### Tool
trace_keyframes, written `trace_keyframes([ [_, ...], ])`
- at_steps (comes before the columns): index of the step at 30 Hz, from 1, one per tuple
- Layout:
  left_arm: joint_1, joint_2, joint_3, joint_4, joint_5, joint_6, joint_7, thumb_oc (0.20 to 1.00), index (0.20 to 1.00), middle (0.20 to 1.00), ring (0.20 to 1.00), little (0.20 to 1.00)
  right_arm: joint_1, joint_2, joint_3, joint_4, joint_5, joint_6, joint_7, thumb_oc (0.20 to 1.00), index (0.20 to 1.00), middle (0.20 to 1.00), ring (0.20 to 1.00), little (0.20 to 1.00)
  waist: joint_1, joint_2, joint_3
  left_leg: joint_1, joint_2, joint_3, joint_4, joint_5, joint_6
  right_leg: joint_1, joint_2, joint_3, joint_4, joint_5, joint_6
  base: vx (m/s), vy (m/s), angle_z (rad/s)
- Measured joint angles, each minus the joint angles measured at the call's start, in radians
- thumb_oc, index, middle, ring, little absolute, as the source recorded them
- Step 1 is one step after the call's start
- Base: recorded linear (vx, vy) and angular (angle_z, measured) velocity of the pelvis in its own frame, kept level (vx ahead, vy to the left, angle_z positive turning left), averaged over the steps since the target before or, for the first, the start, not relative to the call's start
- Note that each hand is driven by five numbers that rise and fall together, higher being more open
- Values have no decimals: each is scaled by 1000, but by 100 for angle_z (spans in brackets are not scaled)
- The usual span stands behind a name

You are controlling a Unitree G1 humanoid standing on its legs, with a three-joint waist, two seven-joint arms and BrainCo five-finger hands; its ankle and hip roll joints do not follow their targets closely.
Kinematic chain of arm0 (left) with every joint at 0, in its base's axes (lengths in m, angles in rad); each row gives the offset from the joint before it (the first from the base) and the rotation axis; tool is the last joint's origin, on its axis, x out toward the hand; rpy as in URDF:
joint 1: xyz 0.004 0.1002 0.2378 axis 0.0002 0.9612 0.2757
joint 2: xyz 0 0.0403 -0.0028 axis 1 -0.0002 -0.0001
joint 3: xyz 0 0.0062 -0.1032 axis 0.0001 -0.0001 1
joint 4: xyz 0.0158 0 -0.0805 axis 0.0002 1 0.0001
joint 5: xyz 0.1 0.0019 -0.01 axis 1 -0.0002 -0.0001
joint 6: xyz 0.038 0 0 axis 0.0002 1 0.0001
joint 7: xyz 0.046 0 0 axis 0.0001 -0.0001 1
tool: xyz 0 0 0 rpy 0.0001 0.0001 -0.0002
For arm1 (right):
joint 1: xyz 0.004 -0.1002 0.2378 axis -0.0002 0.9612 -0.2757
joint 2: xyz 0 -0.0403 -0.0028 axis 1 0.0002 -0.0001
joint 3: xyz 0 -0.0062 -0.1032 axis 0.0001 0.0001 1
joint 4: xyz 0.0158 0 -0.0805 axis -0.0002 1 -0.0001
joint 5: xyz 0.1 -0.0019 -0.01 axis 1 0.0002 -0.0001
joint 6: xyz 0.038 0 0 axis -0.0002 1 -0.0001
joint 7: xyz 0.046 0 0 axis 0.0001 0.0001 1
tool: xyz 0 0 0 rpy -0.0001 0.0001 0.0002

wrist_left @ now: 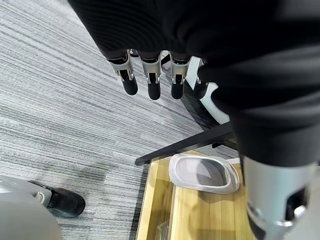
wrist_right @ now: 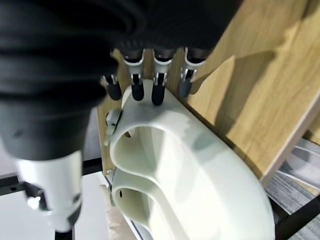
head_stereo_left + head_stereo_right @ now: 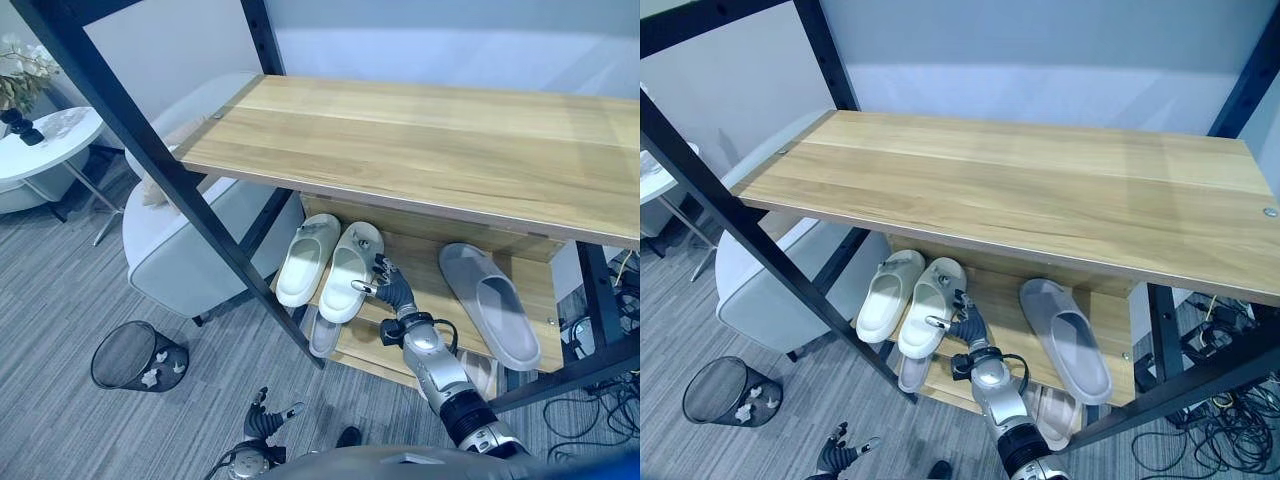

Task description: Arrange the slippers neatly on the shoe rack.

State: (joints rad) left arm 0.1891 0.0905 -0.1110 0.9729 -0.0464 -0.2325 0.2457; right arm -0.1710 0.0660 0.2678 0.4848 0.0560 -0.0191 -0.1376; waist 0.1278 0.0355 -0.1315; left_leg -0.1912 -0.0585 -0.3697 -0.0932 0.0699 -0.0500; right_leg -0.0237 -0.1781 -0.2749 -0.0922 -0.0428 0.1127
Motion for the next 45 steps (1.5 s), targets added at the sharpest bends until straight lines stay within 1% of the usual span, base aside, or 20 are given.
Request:
trace_keyframes([
  [3, 0, 0, 0, 1, 0, -2, 1, 1000, 1000, 1000, 1000, 1000, 14, -5, 0, -35, -2, 0, -3, 1000, 1000, 1000, 1000, 1000, -2, 0, 0, 3, 0, 0, 0, 1, -1, 0, 0, 0, 0, 0, 0, 10, -6, 0],
  [6, -5, 0, -1, 16, 0, -13, 3, 1000, 1000, 1000, 1000, 1000, 15, -95, 19, -149, -82, -31, 0, 1000, 1000, 1000, 1000, 1000, -7, -1, 2, 18, 0, 2, 0, 2, -2, 16, 0, 6, 0, 1, 1, 11, -45, -3],
  [7, -5, 2, 0, 28, 0, -14, 4, 1000, 1000, 1000, 1000, 1000, 25, -123, 10, -216, -103, -31, -2, 1000, 1000, 1000, 1000, 1000, -31, 0, 3, 24, 3, 8, -1, 2, -2, 17, 1, 14, 0, 1, 2, 14, -68, -11],
  [8, -5, 2, 0, 30, 0, -14, 4, 1000, 1000, 1000, 1000, 1000, 38, -125, 3, -233, -117, -31, -2, 1000, 1000, 1000, 1000, 1000, -37, -4, 6, 30, 4, 11, -1, 1, -2, 22, 2, 15, 0, 1, 2, 19, -71, -10],
  [9, -5, 2, 0, 29, 0, -14, 7, 1000, 1000, 1000, 1000, 1000, 83, -153, -19, -277, -121, -30, -1, 1000, 1000, 1000, 1000, 1000, -52, -9, 8, 37, 5, 12, -1, 0, -4, 29, 2, 17, 0, 1, 2, 16, -61, -10],
  [10, 4, 4, -1, 22, 0, -14, 21, 1000, 1000, 1000, 1000, 1000, 95, -173, -37, -291, -126, -30, -2, 1000, 1000, 1000, 1000, 1000, -61, -10, 11, 41, 6, 20, -1, 0, -3, 29, 2, 20, 0, 2, 3, 3, -45, -21],
  [11, 7, 2, -3, 18, 0, -10, 23, 1000, 1000, 1000, 1000, 1000, 95, -188, -81, -290, -141, -28, -3, 1000, 1000, 1000, 1000, 1000, -66, -11, 12, 48, 8, 31, -1, 0, -3, 30, 2, 41, 0, 4, 5, 0, -46, -24],
  [13, 9, -1, -4, 21, 0, -10, 23, 1000, 1000, 1000, 1000, 1000, 96, -206, -117, -299, -153, -23, -6, 1000, 1000, 1000, 1000, 1000, -83, -12, 12, 50, 10, 35, -5, -1, -3, 30, 3, 44, 0, 5, 5, -3, -36, -11],
  [16, 9, -1, -4, 22, 0, -12, 24, 1000, 1000, 1000, 1000, 1000, 94, -237, -151, -330, -192, -17, -44, 1000, 1000, 1000, 1000, 1000, -83, -18, 14, 46, 9, 37, -5, -3, -1, 29, 3, 45, 0, 5, 4, 0, 0, 0],
  [18, 7, -2, -3, 21, 0, -19, 26, 1000, 1000, 1000, 1000, 1000, 127, -233, -169, -328, -200, -11, -70, 1000, 1000, 1000, 1000, 1000, -78, -25, 15, 49, 8, 37, -4, -4, 1, 30, 2, 45, 0, 5, 4, 0, 0, 0],
  [20, 7, -1, -3, 22, 0, -18, 26, 1000, 1000, 1000, 1000, 1000, 139, -231, -172, -328, -202, -9, -79, 1000, 1000, 1000, 1000, 1000, -83, -28, 17, 50, 8, 37, -1, -4, 1, 29, 1, 45, 0, 5, 4, 0, 0, 0],
  [21, 7, -2, 2, 21, 0, -19, 26, 1000, 1000, 1000, 1000, 1000, 145, -249, -183, -330, -242, -10, -96, 1000, 1000, 1000, 1000, 1000, -81, -30, 19, 50, 8, 37, -1, -4, 1, 30, 0, 45, 0, 5, 4, 0, 0, 0],
  [23, 7, -2, 1, 22, 0, -19, 24, 1000, 1000, 1000, 1000, 1000, 158, -267, -194, -330, -278, -11, -118, 1000, 1000, 1000, 1000, 1000, -84, -33, 19, 51, 8, 38, -4, -4, 0, 30, 0, 46, 0, 5, 4, 0, 0, 0],
  [25, 7, -2, 2, 22, 0, -19, 24, 1000, 1000, 1000, 1000, 1000, 186, -267, -218, -330, -280, -10, -141, 1000, 1000, 1000, 1000, 1000, -84, -33, 19, 51, 8, 39, -5, -4, 0, 30, 0, 48, 0, 6, 4, -1, 1, -2],
  [28, 7, -1, 2, 23, 0, -19, 25, 1000, 1000, 1000, 1000, 1000, 212, -298, -229, -327, -354, -9, -180, 1000, 1000, 1000, 1000, 1000, -86, -36, 19, 52, 8, 47, -5, -6, 3, 30, -1, 54, 0, 6, 4, -1, 1, -7],
  [32, 4, -2, 3, 35, 0, -28, 27, 1000, 1000, 1000, 1000, 1000, 225, -295, -228, -306, -406, -1, -234, 1000, 1000, 1000, 1000, 1000, -89, -38, 18, 55, 8, 53, -5, -7, 4, 30, -1, 62, 0, 6, 4, -2, 3, -4],
  [34, 2, -3, 2, 42, 0, -37, 37, 1000, 1000, 1000, 1000, 1000, 245, -279, -228, -299, -445, 38, -267, 1000, 1000, 1000, 1000, 1000, -89, -39, 18, 55, 8, 55, -5, -9, 3, 30, -1, 63, 0, 7, 4, 0, 0, 0],
  [37, -2, -3, 2, 52, 0, -41, 39, 1000, 1000, 1000, 1000, 1000, 253, -279, -225, -292, -478, 61, -308, 1000, 1000, 1000, 1000, 1000, -94, -39, 18, 56, 8, 57, -5, -9, 3, 30, -1, 64, 0, 7, 4, 0, 0, 0],
  [38, -1, -3, 2, 53, 0, -41, 40, 1000, 1000, 1000, 1000, 1000, 253, -279, -224, -292, -514, 75, -321, 1000, 1000, 1000, 1000, 1000, -95, -39, 18, 56, 8, 57, -5, -9, 3, 30, -1, 64, 0, 7, 4, 0, 0, 0],
  [45, -6, -4, 2, 81, -2, -63, 45, 1000, 1000, 1000, 1000, 1000, 305, -212, -216, -265, -510, 130, -353, 1000, 1000, 1000, 1000, 1000, -113, -41, 16, 59, 9, 62, -5, -9, 3, 30, -2, 69, 0, 7, 5, -2, 1, -1],
])
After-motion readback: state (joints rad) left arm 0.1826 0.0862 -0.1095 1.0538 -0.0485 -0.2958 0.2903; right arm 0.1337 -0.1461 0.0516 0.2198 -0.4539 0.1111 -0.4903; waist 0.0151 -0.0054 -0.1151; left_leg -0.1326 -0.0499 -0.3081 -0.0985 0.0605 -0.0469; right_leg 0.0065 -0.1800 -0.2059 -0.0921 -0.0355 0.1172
